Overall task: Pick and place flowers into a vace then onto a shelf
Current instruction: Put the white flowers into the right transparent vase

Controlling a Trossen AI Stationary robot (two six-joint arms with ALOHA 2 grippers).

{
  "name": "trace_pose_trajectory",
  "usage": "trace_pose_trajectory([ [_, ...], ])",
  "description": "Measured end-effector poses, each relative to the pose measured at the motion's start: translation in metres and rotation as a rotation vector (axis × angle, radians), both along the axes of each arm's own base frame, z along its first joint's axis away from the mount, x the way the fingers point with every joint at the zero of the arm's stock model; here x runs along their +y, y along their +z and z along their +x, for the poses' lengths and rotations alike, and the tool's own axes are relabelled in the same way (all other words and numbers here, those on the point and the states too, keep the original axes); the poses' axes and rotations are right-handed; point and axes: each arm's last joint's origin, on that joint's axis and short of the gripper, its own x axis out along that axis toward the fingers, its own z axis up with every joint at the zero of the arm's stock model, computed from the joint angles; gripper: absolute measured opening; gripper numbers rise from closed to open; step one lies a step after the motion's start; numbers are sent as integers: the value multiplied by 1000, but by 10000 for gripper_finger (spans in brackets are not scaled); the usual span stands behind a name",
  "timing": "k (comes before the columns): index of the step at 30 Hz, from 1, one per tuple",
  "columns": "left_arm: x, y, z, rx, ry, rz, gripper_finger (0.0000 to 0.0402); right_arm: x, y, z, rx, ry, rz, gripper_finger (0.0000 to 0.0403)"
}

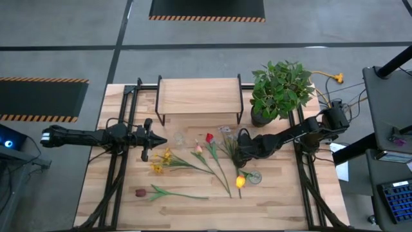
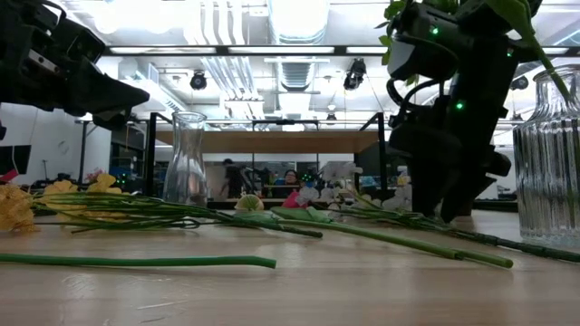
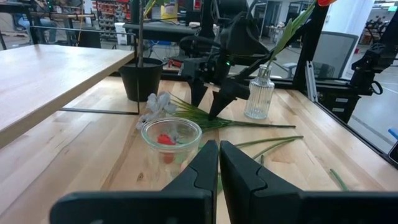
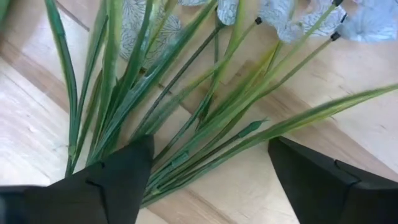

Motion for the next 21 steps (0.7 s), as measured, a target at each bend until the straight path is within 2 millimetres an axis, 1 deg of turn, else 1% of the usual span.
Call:
trace_pose_trajectory([
  [3,0,0,0,1,0,0,0,0,2,-1,2,4,2,273],
  [14,0,0,0,1,0,0,0,0,14,-7,-9,29,36,134],
  [21,0,0,0,1,0,0,0,-1,15,-7,-11,34,28,59],
])
